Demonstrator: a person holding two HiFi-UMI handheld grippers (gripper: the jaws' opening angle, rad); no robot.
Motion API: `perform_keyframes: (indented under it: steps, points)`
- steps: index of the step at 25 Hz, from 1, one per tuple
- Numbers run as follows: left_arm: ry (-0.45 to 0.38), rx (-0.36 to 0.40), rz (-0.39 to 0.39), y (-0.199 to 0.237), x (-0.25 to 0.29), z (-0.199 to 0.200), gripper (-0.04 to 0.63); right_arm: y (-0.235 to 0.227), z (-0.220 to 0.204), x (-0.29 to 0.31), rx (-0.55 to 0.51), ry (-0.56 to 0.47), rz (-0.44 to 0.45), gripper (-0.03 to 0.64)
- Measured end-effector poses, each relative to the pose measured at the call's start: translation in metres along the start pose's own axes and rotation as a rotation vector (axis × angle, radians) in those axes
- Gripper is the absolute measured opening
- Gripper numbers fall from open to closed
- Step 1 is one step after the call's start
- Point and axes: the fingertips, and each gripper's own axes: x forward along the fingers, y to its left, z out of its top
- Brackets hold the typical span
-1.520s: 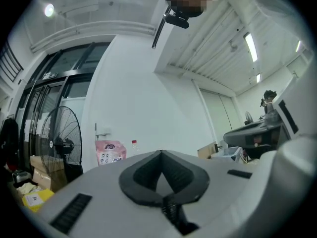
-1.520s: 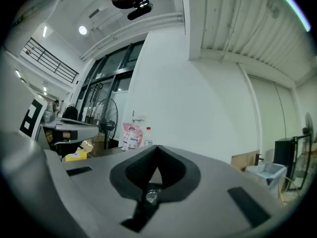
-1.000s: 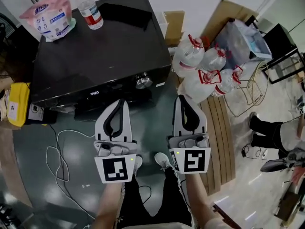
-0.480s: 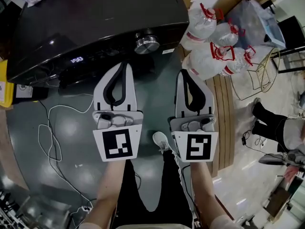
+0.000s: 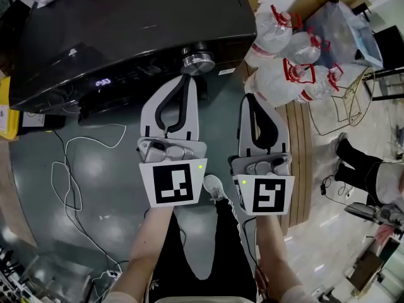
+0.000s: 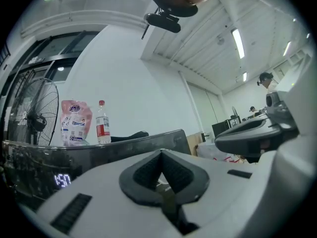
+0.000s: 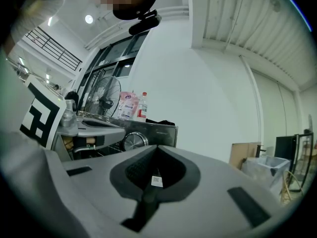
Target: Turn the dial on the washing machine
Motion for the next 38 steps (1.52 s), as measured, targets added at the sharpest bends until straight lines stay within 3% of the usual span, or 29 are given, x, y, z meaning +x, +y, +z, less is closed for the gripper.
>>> perform_keyframes:
  steps: [15,33,38]
  points:
    - [0.002,0.075,-0.008,0.002,0.016,-0.007,-0.002,-0.007,-0.007,-0.006,0.009,0.019,-0.015,0.002]
    - [0.019,0.0,-0.042,-0.003,0.018,-0.021,-0.002,-0.012,-0.01,-0.005,0.015,0.019,-0.028,0.003]
    - [0.042,0.078,-0.034,-0.005,0.018,-0.024,-0.003,-0.015,-0.009,-0.003,0.01,0.012,-0.034,0.003]
